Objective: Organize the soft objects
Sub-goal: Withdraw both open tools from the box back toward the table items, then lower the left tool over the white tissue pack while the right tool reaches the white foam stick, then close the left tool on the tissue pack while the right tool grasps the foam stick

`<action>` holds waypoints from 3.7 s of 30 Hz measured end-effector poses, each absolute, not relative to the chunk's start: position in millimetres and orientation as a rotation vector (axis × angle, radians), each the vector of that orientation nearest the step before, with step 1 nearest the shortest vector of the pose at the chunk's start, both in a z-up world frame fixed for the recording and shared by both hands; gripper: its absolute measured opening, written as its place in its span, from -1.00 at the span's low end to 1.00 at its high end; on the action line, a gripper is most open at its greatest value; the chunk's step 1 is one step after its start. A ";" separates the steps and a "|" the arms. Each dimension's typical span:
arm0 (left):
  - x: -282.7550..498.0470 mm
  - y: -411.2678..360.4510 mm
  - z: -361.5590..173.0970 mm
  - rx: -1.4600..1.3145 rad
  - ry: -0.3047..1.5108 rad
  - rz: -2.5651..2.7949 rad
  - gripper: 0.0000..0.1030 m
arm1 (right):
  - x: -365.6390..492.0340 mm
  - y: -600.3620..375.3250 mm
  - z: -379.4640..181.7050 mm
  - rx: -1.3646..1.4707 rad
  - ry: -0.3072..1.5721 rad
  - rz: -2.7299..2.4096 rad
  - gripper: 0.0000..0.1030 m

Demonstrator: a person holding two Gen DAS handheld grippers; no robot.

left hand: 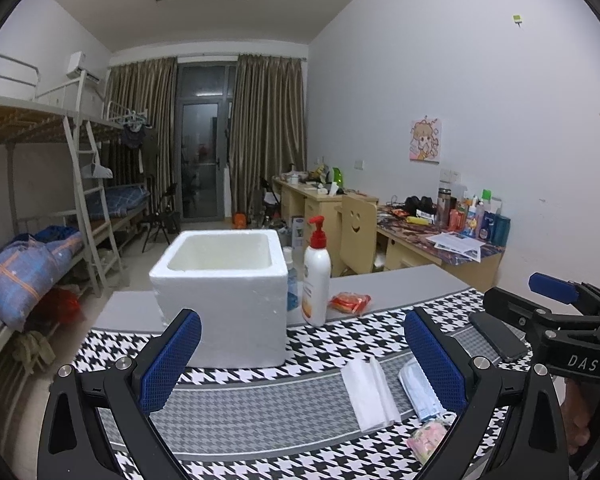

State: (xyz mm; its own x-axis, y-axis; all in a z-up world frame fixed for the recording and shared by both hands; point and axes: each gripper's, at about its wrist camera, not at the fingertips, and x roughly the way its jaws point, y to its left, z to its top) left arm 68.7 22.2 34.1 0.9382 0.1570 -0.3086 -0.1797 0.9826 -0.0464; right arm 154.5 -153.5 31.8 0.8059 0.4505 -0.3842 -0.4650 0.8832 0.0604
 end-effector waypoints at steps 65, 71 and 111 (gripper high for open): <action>177.1 -22.9 -66.4 -0.152 0.628 0.128 0.98 | 230.5 -211.7 -63.2 -0.066 0.670 0.423 0.86; 186.3 -21.2 -80.4 -0.174 0.682 0.125 0.98 | 235.3 -215.5 -72.8 -0.058 0.696 0.418 0.86; 224.3 -33.3 -121.1 -0.096 0.870 0.158 -0.64 | 257.2 -194.9 -115.0 -0.160 0.861 0.418 0.42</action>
